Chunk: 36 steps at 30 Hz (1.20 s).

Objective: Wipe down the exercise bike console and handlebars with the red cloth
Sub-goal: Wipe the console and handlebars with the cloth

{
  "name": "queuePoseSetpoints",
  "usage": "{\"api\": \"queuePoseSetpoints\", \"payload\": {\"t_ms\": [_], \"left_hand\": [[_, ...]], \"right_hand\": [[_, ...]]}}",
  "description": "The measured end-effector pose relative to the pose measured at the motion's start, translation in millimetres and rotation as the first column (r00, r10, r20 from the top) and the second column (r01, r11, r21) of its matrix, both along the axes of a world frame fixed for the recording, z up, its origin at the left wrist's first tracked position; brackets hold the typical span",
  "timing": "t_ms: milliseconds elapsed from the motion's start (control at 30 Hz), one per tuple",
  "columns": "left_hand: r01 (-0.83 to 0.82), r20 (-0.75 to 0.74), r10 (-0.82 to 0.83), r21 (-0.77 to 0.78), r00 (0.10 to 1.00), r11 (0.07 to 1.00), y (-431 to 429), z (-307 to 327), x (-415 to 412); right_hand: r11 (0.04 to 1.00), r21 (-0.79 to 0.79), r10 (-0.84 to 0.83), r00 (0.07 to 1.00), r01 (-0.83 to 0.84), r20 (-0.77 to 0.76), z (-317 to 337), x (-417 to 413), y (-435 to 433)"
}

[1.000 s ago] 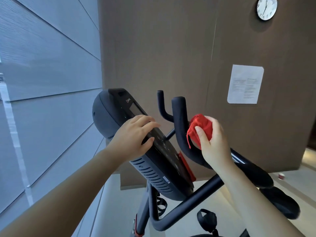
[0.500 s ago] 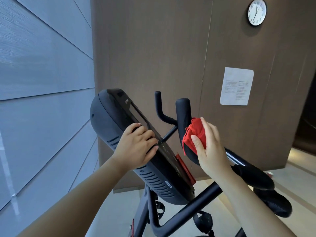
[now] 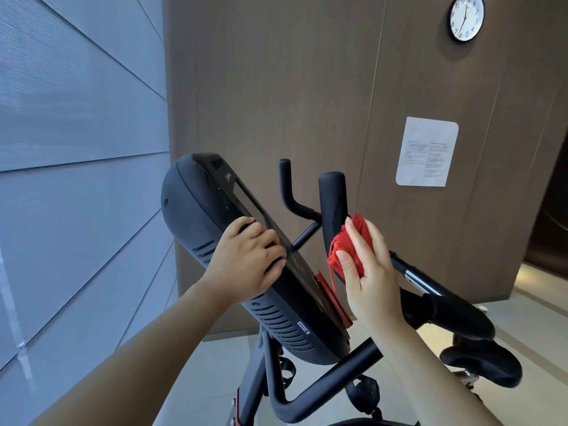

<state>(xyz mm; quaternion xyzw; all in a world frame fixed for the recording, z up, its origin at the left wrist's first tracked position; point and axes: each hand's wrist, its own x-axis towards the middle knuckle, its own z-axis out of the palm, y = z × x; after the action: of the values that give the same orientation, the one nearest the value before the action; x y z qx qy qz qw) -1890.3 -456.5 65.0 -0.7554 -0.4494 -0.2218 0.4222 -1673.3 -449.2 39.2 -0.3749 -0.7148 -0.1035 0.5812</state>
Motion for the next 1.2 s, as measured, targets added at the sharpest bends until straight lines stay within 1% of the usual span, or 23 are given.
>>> {"api": "queuePoseSetpoints", "payload": {"t_ms": [133, 267, 400, 500, 567, 667, 733, 767, 833, 900, 967, 1100, 1200], "left_hand": [[0.000, -0.002, 0.000, -0.005, 1.000, 1.000, 0, 0, 0], [-0.014, 0.001, 0.014, -0.012, 1.000, 1.000, 0, 0, 1], [-0.027, -0.001, 0.027, -0.031, 1.000, 0.999, -3, 1, 2], [-0.015, -0.006, 0.014, -0.047, 1.000, 0.999, -6, 6, 1], [-0.013, 0.012, 0.014, -0.015, 1.000, 1.000, -8, 12, -3], [-0.079, 0.131, 0.071, 0.056, 0.989, 0.995, -10, 32, -11], [-0.125, 0.196, 0.112, 0.054, 0.974, 0.991, -11, 43, -14], [-0.135, 0.198, 0.124, 0.044, 0.972, 0.990, -11, 45, -15], [-0.136, 0.151, 0.129, 0.039, 0.980, 0.990, -8, 41, -16], [-0.125, 0.108, 0.118, 0.061, 0.987, 0.990, -6, 36, -17], [-0.113, 0.095, 0.105, 0.088, 0.990, 0.990, -5, 34, -18], [-0.097, 0.083, 0.088, 0.105, 0.993, 0.990, -5, 34, -19], [-0.084, 0.081, 0.075, 0.108, 0.994, 0.991, -4, 34, -20]], "right_hand": [[1.000, 0.000, 0.005, 1.000, -0.005, 0.022, 11, 4, 0], [0.997, -0.070, 0.016, 1.000, -0.015, 0.009, 8, -2, -2], [0.995, -0.091, 0.031, 0.999, -0.027, 0.045, 9, 8, -6], [0.999, -0.006, 0.035, 0.999, -0.035, 0.032, 35, 12, -5], [0.996, 0.074, 0.044, 0.998, -0.047, 0.035, 58, 8, -3], [0.993, 0.116, 0.013, 0.996, -0.023, 0.092, 83, -5, 4], [0.992, 0.118, -0.056, 0.989, 0.040, 0.139, 83, -15, 8], [0.990, 0.123, -0.083, 0.985, 0.065, 0.153, 79, -19, 9], [0.986, 0.137, -0.121, 0.979, 0.099, 0.163, 68, -23, 9], [0.983, 0.138, -0.141, 0.975, 0.118, 0.172, 57, -22, 6], [0.985, 0.125, -0.141, 0.973, 0.119, 0.182, 52, -20, 4], [0.985, 0.150, -0.105, 0.984, 0.083, 0.143, 74, -16, 3], [0.983, 0.157, -0.125, 0.971, 0.093, 0.205, 93, -24, 6]]}}
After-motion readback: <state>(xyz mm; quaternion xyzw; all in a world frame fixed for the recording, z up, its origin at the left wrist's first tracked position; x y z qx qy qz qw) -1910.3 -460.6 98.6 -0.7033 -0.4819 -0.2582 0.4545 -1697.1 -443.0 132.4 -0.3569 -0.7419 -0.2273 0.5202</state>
